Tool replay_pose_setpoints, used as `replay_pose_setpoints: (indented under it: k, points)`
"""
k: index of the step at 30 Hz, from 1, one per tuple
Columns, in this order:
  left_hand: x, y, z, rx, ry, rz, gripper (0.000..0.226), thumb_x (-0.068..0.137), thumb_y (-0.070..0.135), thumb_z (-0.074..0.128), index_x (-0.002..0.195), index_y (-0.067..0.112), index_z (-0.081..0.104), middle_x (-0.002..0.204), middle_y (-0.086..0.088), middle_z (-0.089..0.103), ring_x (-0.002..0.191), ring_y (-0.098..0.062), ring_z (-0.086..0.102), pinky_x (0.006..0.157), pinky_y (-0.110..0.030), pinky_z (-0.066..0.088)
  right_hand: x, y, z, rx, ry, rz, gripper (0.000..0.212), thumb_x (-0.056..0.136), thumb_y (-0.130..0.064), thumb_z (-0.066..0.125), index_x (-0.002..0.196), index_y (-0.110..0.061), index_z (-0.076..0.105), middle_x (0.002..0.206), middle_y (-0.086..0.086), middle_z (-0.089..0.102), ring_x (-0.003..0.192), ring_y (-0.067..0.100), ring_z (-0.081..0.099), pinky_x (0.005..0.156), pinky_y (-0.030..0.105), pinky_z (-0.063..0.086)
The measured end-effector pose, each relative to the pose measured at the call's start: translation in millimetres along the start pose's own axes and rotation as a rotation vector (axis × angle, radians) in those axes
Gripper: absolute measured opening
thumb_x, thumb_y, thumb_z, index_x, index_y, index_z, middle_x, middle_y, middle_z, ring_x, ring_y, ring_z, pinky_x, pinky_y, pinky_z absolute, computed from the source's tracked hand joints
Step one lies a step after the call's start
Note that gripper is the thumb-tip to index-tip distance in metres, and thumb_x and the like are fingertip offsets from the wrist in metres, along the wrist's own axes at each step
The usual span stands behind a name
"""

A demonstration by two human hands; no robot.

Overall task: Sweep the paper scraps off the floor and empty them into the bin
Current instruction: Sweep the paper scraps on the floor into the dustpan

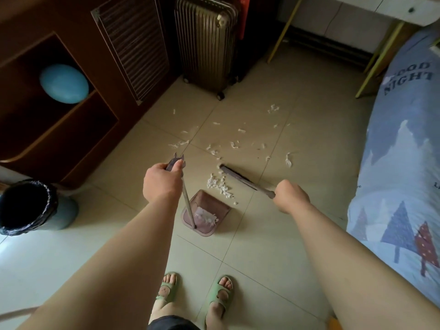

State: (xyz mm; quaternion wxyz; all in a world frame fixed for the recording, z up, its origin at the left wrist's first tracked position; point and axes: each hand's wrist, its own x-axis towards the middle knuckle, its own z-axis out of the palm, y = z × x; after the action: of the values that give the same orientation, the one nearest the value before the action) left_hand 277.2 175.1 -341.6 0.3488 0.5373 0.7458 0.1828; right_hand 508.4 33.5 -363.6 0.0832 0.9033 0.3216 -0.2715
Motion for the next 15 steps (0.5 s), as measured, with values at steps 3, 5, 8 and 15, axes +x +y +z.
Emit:
replay_pose_setpoints:
  k: [3,5,8,15]
  points:
    - [-3.8,2.4,6.5,-0.030,-0.002,-0.033,0.034,0.086,0.055,0.061,0.083,0.022,0.071,0.078,0.001,0.071,0.073,-0.022,0.067,0.066,-0.030,0.049,-4.4,12.7,-2.5,-0.081,-0.006,-0.063,0.011,0.089,-0.013,0.055,0.087,-0.013,0.066,0.078,0.006,0.058,0.075,0.030,0.055,0.063,0.027,0.039]
    - [-7.1,3.2,9.9,-0.050,-0.011,-0.048,0.037,0.086,0.056,0.061,0.085,0.021,0.072,0.078,0.001,0.071,0.073,-0.022,0.068,0.065,-0.029,0.048,-11.8,19.8,-8.7,-0.136,-0.005,-0.102,0.010,0.089,-0.017,0.057,0.085,-0.014,0.065,0.071,0.003,0.054,0.075,0.030,0.055,0.063,0.026,0.039]
    - [-10.7,1.0,10.3,-0.057,-0.027,-0.047,0.037,0.086,0.057,0.061,0.086,0.022,0.073,0.078,0.001,0.072,0.074,-0.022,0.068,0.069,-0.031,0.052,-28.4,26.3,-26.2,-0.223,-0.013,-0.161,0.012,0.086,-0.015,0.057,0.086,-0.019,0.069,0.077,0.001,0.060,0.080,0.029,0.059,0.065,0.025,0.040]
    - [-20.8,-8.8,1.3,-0.045,-0.084,0.001,0.035,0.084,0.053,0.064,0.085,0.020,0.075,0.076,0.000,0.072,0.070,-0.023,0.067,0.066,-0.031,0.050,-58.2,40.1,-65.5,-0.276,0.117,-0.208,0.015,0.086,-0.026,0.064,0.096,-0.029,0.075,0.096,-0.002,0.071,0.094,0.026,0.065,0.069,0.025,0.047]
